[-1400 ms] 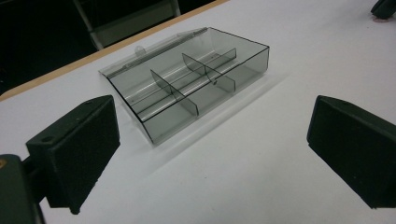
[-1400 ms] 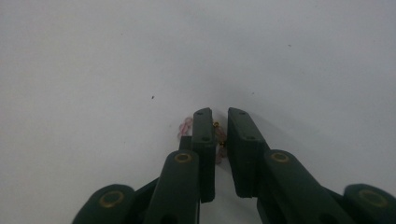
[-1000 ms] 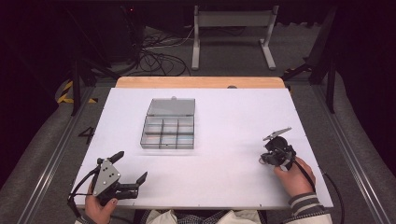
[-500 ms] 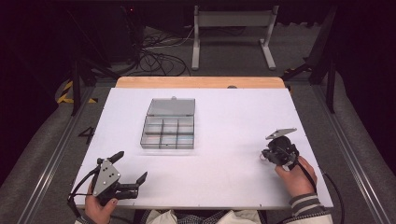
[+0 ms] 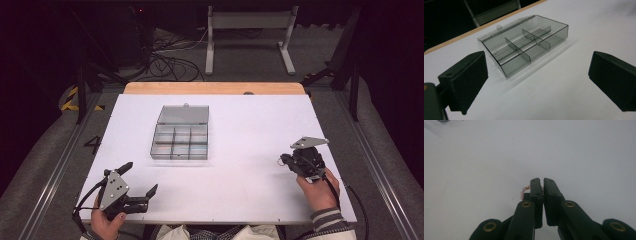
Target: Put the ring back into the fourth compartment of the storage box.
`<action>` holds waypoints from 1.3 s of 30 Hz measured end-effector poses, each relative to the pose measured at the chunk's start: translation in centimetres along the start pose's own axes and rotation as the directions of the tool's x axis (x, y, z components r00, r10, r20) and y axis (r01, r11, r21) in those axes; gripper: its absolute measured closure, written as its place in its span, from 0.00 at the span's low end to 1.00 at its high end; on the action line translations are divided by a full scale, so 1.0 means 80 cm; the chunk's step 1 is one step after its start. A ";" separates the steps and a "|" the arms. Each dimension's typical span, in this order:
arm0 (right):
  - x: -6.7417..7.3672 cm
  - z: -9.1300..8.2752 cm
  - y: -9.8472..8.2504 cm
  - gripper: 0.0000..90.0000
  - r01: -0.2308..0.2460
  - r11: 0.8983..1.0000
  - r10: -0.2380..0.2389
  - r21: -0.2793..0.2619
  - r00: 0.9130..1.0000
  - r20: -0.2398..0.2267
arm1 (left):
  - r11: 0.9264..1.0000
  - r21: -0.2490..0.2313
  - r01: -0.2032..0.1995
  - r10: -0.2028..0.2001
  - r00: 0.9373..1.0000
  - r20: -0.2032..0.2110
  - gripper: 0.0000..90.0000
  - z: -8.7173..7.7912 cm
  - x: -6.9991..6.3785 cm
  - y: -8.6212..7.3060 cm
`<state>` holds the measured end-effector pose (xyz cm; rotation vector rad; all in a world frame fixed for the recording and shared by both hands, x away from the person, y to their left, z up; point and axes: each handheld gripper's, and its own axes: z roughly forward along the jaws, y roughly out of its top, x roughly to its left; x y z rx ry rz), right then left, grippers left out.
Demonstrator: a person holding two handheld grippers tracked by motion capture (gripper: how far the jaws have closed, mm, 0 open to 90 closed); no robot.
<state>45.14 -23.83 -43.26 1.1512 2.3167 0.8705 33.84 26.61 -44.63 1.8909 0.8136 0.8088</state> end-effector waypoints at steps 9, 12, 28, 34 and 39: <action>-0.001 -0.008 0.001 0.97 0.002 0.998 -0.003 -0.060 1.000 -0.025 | 1.000 0.001 0.000 0.000 1.000 0.000 0.03 0.001 0.000 0.000; 0.004 -0.009 0.003 0.97 0.040 0.997 -0.040 -0.061 0.999 -0.005 | 1.000 0.002 0.000 0.000 1.000 -0.001 0.03 0.001 0.000 0.000; 0.004 -0.015 0.008 0.97 0.040 0.997 -0.041 -0.069 0.999 -0.015 | 1.000 0.006 0.001 -0.001 1.000 -0.001 0.03 0.002 -0.001 0.000; 0.005 -0.015 0.015 0.97 0.040 0.997 -0.042 -0.069 0.999 -0.029 | 1.000 0.006 0.003 -0.003 1.000 0.000 0.03 0.001 -0.001 0.000; 0.008 -0.013 0.024 0.97 0.044 0.997 -0.046 -0.067 0.998 -0.040 | 1.000 0.006 0.002 -0.002 1.000 0.001 0.03 0.001 -0.001 0.000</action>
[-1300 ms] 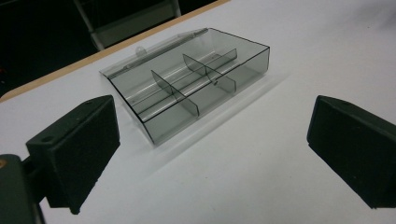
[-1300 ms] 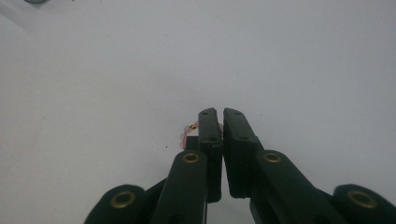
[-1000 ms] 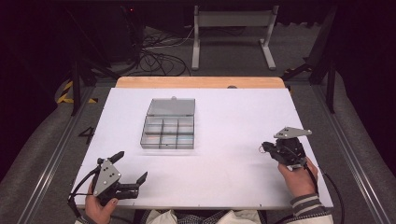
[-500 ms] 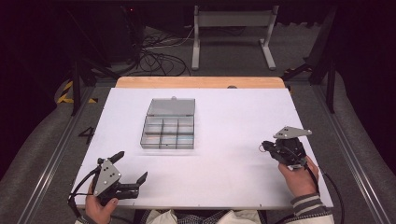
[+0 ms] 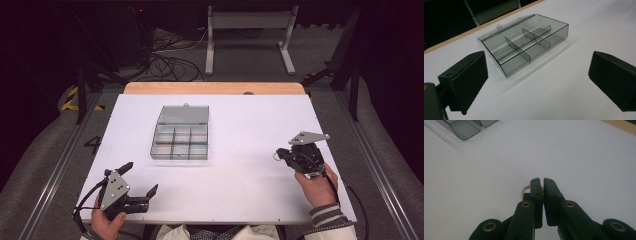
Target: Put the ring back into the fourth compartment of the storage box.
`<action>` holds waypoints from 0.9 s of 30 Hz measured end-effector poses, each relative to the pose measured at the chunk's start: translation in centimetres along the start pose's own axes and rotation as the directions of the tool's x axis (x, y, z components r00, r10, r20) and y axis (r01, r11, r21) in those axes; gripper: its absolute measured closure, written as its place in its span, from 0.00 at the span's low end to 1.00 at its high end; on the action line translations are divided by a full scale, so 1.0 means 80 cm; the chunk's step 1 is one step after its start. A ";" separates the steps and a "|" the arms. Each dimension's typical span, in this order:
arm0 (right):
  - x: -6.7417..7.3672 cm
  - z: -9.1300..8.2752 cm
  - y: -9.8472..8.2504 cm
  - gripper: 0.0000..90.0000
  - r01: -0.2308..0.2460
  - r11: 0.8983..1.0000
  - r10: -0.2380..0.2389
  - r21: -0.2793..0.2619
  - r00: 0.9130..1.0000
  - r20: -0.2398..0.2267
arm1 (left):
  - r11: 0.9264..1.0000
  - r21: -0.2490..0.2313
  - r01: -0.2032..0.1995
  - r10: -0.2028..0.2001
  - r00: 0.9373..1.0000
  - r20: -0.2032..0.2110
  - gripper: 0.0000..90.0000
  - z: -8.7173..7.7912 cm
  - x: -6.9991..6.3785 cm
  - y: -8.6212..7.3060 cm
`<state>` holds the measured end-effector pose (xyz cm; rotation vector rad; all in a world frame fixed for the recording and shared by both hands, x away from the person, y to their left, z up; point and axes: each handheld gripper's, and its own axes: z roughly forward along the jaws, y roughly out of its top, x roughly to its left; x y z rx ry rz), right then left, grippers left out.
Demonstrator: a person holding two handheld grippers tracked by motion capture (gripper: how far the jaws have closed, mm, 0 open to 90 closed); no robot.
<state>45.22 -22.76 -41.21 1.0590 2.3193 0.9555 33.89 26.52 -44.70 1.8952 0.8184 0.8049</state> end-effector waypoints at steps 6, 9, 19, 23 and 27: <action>0.004 0.004 0.015 0.97 0.002 1.000 -0.002 -0.003 1.000 -0.026 | 1.000 -0.002 -0.003 0.003 1.000 -0.002 0.03 0.000 0.000 0.000; 0.009 0.008 0.023 0.97 0.015 1.000 -0.015 -0.003 0.999 -0.030 | 1.000 -0.002 -0.003 0.003 1.000 -0.001 0.03 0.000 0.000 0.000; 0.024 0.018 0.049 0.97 0.051 0.999 -0.052 -0.013 0.997 -0.053 | 1.000 -0.003 -0.004 0.004 1.000 0.001 0.03 -0.001 0.001 0.000; 0.028 0.021 0.056 0.97 0.060 0.998 -0.060 -0.013 0.996 -0.063 | 1.000 -0.002 -0.003 0.003 1.000 0.004 0.03 -0.001 0.000 0.000; 0.033 0.024 0.064 0.97 0.079 0.997 -0.080 -0.014 0.994 -0.071 | 1.000 -0.003 -0.008 0.008 1.000 0.002 0.03 -0.001 0.001 0.000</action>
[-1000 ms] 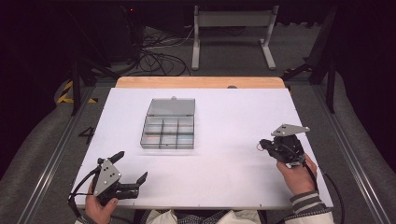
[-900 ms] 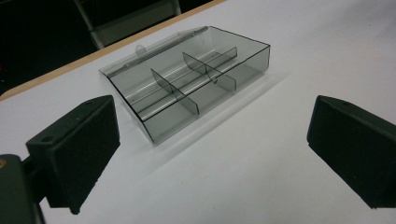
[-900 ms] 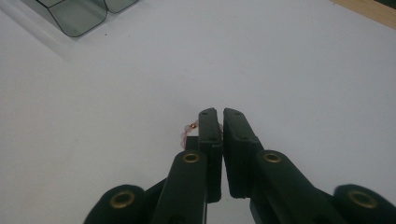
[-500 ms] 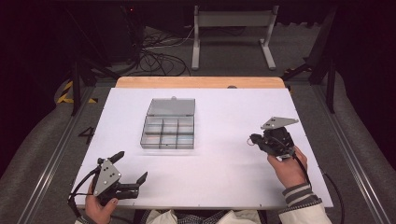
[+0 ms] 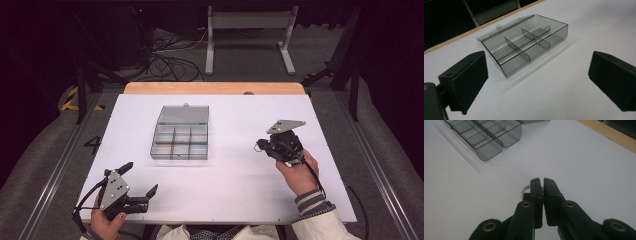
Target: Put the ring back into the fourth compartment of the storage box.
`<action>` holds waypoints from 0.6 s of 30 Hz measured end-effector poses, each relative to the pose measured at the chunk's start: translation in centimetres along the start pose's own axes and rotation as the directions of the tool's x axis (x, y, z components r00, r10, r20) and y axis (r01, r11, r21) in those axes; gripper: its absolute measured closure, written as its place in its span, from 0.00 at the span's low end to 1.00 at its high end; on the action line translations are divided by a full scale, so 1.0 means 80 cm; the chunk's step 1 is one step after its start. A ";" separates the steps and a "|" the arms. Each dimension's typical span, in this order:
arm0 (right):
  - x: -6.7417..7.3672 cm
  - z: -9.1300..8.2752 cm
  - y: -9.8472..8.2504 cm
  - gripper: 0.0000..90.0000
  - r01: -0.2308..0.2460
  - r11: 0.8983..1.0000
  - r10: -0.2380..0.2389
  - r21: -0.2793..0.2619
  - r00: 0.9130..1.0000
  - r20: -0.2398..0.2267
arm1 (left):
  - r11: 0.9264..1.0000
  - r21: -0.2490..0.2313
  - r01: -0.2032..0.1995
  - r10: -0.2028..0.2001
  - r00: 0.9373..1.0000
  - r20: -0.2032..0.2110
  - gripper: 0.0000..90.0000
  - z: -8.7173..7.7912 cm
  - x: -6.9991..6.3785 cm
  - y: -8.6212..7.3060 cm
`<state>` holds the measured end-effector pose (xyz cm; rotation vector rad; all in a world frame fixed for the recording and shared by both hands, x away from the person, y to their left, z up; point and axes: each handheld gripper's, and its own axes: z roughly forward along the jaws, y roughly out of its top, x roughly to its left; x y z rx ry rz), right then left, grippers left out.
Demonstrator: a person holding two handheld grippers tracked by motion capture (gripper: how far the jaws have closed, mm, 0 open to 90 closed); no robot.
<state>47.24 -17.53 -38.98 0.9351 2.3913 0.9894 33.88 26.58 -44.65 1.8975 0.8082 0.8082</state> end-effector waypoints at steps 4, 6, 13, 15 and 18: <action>0.005 0.003 0.010 0.97 0.017 1.000 -0.017 -0.001 1.000 -0.009 | 1.000 0.001 0.001 -0.001 1.000 0.001 0.04 0.000 0.000 0.000; 0.008 0.005 0.014 0.97 0.026 1.000 -0.026 -0.002 1.000 -0.011 | 1.000 0.001 0.001 -0.001 1.000 0.000 0.04 0.000 0.000 0.000; 0.017 0.012 0.028 0.97 0.048 0.999 -0.048 -0.002 0.999 -0.025 | 1.000 0.001 0.003 -0.003 1.000 0.003 0.04 0.000 0.000 0.000; 0.019 0.014 0.032 0.97 0.052 0.999 -0.052 -0.005 0.998 -0.032 | 1.000 0.001 0.003 -0.003 1.000 0.004 0.04 0.000 0.000 0.000; 0.022 0.017 0.037 0.97 0.053 0.999 -0.053 -0.011 0.997 -0.050 | 1.000 0.001 -0.001 0.001 1.000 0.001 0.04 0.000 0.000 0.000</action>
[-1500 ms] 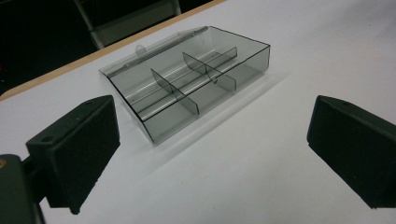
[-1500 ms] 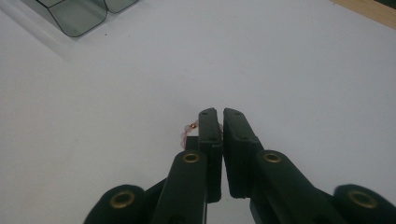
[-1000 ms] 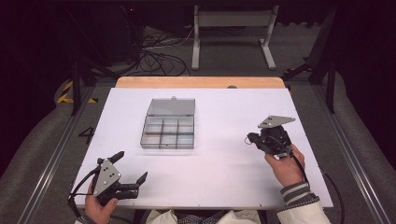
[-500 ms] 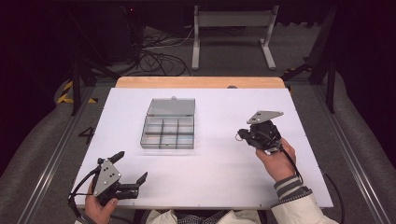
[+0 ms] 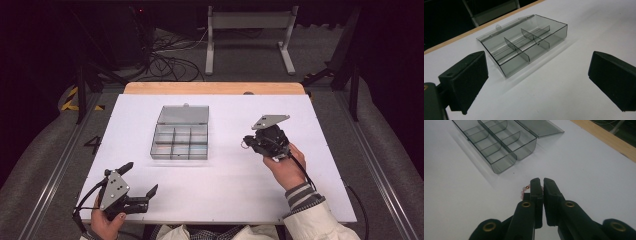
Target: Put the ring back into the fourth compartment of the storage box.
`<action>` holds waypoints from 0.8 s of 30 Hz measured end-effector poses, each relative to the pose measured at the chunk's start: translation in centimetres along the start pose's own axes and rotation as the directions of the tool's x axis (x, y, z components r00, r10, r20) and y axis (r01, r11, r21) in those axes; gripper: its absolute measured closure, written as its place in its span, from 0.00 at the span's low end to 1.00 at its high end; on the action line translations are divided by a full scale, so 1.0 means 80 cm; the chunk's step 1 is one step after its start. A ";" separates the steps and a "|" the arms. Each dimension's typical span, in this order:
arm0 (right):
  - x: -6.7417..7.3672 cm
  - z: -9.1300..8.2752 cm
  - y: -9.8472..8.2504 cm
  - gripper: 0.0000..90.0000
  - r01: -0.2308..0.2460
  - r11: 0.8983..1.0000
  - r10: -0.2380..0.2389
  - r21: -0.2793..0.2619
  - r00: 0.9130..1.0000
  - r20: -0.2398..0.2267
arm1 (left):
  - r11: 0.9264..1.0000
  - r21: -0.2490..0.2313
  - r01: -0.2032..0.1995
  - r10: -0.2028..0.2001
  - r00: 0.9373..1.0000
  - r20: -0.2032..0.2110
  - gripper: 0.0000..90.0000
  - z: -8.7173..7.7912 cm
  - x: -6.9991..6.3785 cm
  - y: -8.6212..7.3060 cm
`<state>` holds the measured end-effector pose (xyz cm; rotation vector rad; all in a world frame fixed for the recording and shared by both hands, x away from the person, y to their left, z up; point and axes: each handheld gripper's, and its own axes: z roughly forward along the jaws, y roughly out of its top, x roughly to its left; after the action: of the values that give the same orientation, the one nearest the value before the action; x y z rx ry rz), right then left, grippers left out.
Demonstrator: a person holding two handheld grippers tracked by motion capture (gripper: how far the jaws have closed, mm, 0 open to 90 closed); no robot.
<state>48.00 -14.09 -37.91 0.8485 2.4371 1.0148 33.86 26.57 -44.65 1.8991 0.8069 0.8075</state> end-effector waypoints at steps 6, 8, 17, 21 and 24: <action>0.005 0.008 0.010 0.97 -0.002 1.000 0.001 -0.020 1.000 -0.031 | 1.000 0.006 0.006 -0.006 1.000 -0.004 0.04 -0.001 -0.001 -0.001; 0.007 0.012 0.013 0.96 -0.003 1.000 0.002 -0.026 0.999 -0.041 | 1.000 0.005 0.005 -0.005 1.000 -0.006 0.04 -0.002 0.000 -0.001; 0.026 0.042 0.034 0.96 0.024 0.998 -0.027 -0.064 0.998 -0.056 | 1.000 0.010 0.009 -0.008 0.999 -0.032 0.04 -0.010 -0.002 -0.005; 0.037 0.057 0.046 0.96 0.038 0.995 -0.045 -0.090 0.996 -0.075 | 1.000 0.011 0.019 -0.018 0.999 -0.044 0.04 -0.015 -0.002 -0.007; 0.045 0.068 0.054 0.96 0.048 0.994 -0.057 -0.098 0.994 -0.095 | 1.000 0.015 0.019 -0.019 0.999 -0.048 0.04 -0.017 -0.003 -0.008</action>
<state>49.84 -6.56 -38.79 0.7147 2.4548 1.1691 32.51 27.29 -44.73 1.8891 0.8616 0.8402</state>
